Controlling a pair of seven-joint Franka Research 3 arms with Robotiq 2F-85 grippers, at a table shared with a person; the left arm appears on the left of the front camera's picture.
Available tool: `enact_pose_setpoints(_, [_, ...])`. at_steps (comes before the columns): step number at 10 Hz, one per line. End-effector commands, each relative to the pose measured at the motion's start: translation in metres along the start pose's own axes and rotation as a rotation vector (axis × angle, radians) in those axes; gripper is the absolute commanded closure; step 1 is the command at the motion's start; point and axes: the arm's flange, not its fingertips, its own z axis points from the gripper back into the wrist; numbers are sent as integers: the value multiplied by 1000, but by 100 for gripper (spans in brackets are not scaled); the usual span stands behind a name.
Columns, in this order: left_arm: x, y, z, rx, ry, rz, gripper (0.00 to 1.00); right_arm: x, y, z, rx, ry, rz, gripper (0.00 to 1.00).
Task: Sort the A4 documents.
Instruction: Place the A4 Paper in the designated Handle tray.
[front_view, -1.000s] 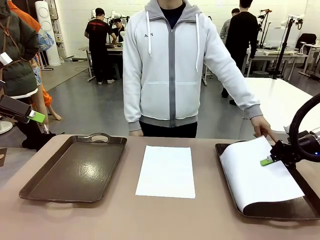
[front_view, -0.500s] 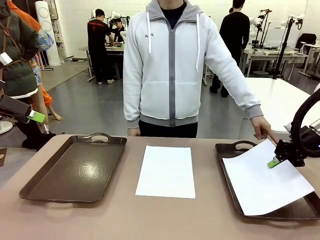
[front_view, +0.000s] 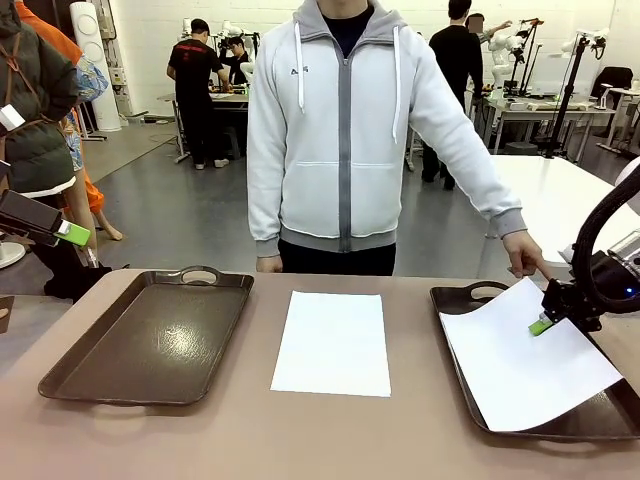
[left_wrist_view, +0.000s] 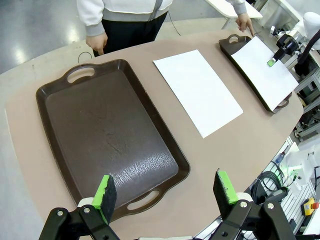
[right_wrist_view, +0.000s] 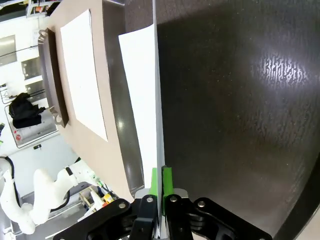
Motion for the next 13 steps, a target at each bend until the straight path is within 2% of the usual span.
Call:
enact_pose_setpoints(1, [0, 1, 0, -19, -6, -6, 0, 6, -4, 2, -38, -12, -27, 99])
enact_pose_setpoints(7, [0, 1, 0, -19, -6, -6, 0, 3, -7, 9, -16, -84, -54, 99])
enact_pose_setpoints(8, [0, 1, 0, -19, -6, -6, 0, 4, -7, 9, -14, -92, -60, 96])
enact_pose_setpoints(13, [0, 1, 0, -19, -6, -6, 0, -1, -7, 16, -48, -130, -103, 55])
